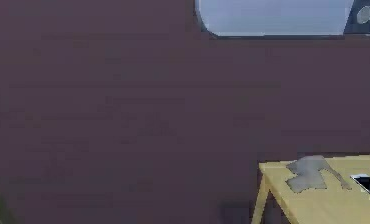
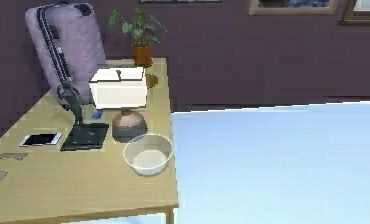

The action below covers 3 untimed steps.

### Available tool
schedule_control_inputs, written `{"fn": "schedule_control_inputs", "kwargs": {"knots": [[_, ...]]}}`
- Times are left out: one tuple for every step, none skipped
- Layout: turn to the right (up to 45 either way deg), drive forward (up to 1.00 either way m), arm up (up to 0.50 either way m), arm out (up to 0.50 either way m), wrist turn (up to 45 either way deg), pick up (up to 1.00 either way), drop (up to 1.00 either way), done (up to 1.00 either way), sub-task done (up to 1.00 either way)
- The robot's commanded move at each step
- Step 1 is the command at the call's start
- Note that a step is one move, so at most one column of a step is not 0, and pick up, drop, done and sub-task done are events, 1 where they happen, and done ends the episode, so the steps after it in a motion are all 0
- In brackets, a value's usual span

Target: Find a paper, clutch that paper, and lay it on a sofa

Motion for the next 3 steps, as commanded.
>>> {"fn": "schedule_control_inputs", "kwargs": {"knots": [[-39.0,0.00,0.00,0.00,0.0,0.00,0.00,0.00,0.00],[45.0,0.00,0.00,0.00,0.0,0.00,0.00,0.00,0.00],[45.0,0.00,0.00,0.00,0.0,0.00,0.00,0.00,0.00]]}}
